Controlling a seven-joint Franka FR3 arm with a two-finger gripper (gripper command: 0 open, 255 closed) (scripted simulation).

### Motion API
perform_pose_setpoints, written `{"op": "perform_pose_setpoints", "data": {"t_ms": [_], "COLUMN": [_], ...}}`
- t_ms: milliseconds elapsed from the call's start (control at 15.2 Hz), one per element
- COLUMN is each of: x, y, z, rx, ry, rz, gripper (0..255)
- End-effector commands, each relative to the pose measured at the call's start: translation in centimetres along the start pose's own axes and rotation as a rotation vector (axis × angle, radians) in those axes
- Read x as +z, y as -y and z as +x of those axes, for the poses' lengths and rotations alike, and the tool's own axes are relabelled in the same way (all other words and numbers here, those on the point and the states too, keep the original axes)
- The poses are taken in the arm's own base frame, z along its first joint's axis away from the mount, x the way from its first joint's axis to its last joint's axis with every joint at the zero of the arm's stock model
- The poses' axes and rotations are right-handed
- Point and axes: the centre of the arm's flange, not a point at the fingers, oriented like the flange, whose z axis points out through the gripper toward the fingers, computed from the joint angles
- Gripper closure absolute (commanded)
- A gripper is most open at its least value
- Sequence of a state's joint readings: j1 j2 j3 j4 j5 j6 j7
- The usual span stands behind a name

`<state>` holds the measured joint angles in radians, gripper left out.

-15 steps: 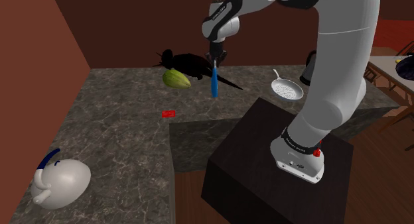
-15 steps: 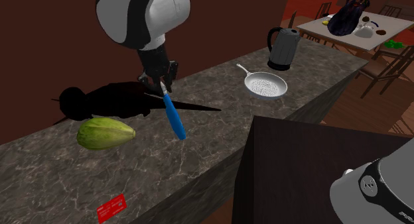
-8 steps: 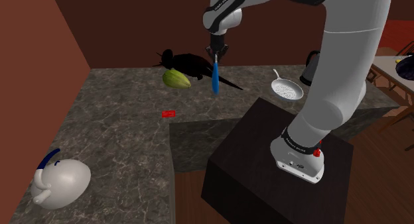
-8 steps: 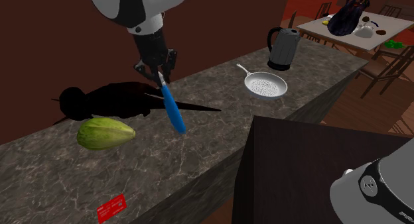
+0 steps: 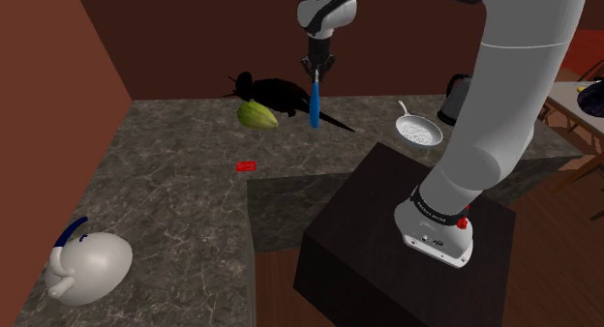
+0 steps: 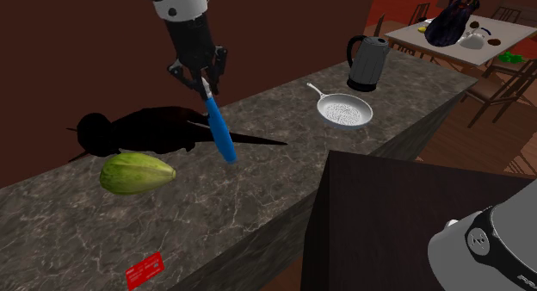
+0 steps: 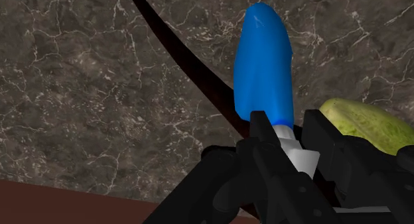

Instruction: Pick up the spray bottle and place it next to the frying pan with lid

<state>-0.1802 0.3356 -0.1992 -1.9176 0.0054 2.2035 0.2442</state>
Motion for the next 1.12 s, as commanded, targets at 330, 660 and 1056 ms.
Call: {"op": "perform_pose_setpoints", "data": {"t_ms": [330,660,1056], "x": [-3.9,-6.5,-9.6], "y": [-0.2,-0.4,-0.6], "z": [-0.1,-0.1,-0.2], "rx": [0.000,0.000,0.000], "ry": [0.000,0.000,0.000], "rz": [0.000,0.000,0.000], "gripper": [255,255,255]}}
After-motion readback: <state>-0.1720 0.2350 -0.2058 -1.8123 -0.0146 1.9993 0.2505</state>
